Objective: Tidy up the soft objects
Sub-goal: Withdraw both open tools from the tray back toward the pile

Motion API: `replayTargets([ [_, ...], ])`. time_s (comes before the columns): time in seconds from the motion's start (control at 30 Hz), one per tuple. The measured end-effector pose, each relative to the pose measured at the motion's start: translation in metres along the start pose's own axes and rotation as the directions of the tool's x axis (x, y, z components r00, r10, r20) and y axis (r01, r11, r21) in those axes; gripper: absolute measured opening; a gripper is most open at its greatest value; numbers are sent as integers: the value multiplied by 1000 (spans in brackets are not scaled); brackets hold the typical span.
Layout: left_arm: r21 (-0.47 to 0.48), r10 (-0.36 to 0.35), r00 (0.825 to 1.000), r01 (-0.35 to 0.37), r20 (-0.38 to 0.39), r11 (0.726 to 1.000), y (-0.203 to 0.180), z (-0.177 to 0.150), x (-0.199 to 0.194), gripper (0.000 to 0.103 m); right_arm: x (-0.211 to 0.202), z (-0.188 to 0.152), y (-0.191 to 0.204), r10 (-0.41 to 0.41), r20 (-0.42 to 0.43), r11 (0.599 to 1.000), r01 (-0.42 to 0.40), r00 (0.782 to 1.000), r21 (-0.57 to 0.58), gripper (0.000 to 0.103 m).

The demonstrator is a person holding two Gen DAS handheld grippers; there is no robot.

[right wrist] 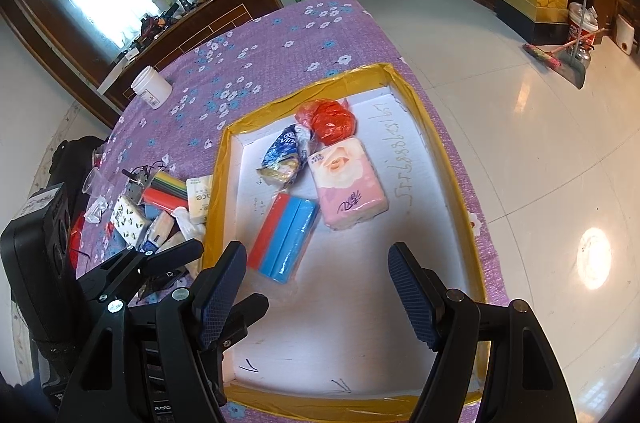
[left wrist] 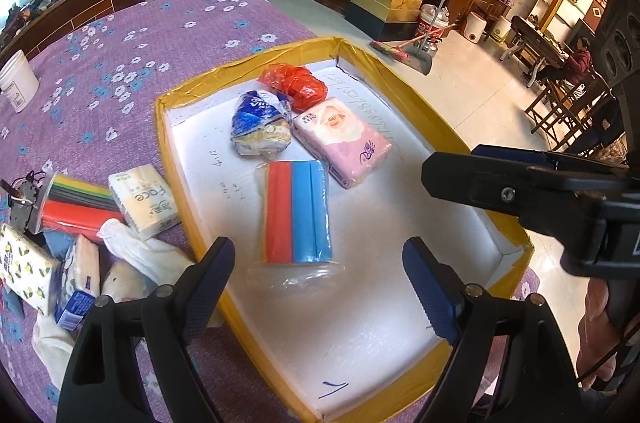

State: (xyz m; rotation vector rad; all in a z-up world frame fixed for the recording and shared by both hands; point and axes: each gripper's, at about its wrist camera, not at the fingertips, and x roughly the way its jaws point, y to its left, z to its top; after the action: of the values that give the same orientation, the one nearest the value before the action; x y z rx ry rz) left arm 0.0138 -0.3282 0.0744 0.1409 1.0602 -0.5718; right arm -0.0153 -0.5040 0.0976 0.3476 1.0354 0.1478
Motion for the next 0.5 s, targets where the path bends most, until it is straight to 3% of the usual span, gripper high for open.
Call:
replayTargets([
  [0.5, -44, 21, 999, -20, 30, 999, 23, -18, -23, 85, 16, -6, 23, 35, -35, 999, -36, 999, -11, 78],
])
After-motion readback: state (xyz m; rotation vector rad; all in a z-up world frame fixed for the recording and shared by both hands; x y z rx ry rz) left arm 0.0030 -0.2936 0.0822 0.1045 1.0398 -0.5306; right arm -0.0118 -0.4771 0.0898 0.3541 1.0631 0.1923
